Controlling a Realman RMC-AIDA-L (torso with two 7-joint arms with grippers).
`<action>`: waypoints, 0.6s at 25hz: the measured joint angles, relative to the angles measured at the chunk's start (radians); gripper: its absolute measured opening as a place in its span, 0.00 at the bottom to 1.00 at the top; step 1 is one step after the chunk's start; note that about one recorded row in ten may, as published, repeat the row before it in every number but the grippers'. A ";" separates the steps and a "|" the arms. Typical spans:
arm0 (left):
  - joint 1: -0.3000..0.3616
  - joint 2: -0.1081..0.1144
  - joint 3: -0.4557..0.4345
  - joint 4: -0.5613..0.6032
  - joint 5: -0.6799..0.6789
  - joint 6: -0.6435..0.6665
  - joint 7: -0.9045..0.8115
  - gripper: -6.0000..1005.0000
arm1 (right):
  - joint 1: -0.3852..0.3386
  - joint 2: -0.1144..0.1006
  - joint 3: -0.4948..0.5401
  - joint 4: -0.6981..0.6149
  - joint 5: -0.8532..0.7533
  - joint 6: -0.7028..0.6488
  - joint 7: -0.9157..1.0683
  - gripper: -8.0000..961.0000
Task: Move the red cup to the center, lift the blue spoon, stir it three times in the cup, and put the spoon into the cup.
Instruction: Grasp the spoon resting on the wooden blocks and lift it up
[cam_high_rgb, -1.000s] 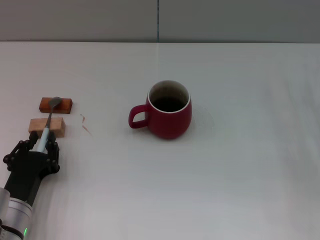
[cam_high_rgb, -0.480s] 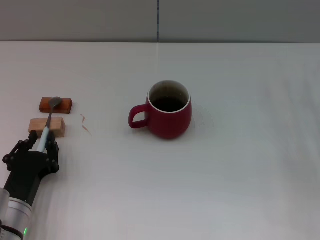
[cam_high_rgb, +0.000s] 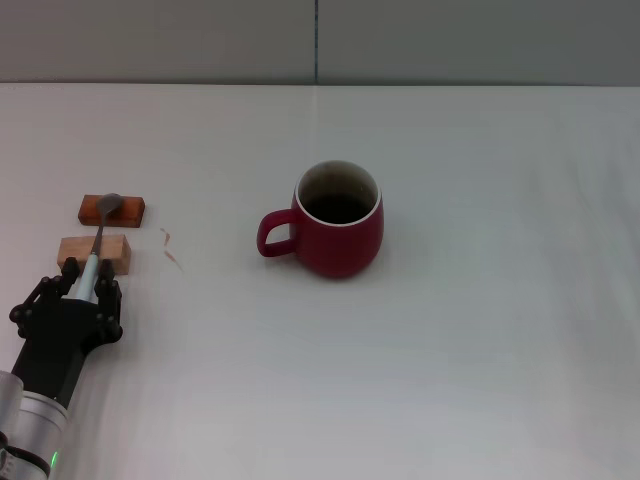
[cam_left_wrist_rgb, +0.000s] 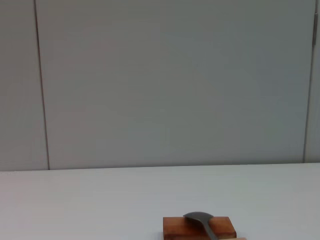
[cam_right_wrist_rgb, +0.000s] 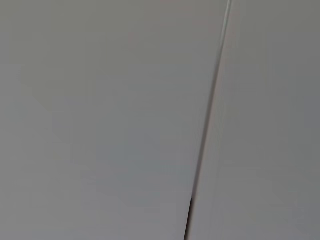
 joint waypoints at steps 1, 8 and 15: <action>-0.001 0.000 0.000 0.000 0.000 -0.001 0.000 0.36 | 0.000 0.000 0.000 0.000 0.000 0.000 0.000 0.76; -0.003 0.000 0.000 -0.001 0.000 -0.004 -0.001 0.36 | 0.000 -0.001 0.000 0.000 0.000 -0.001 0.000 0.76; -0.003 -0.001 0.000 -0.004 0.000 -0.003 -0.001 0.36 | 0.000 -0.003 0.000 0.000 0.000 -0.001 0.000 0.76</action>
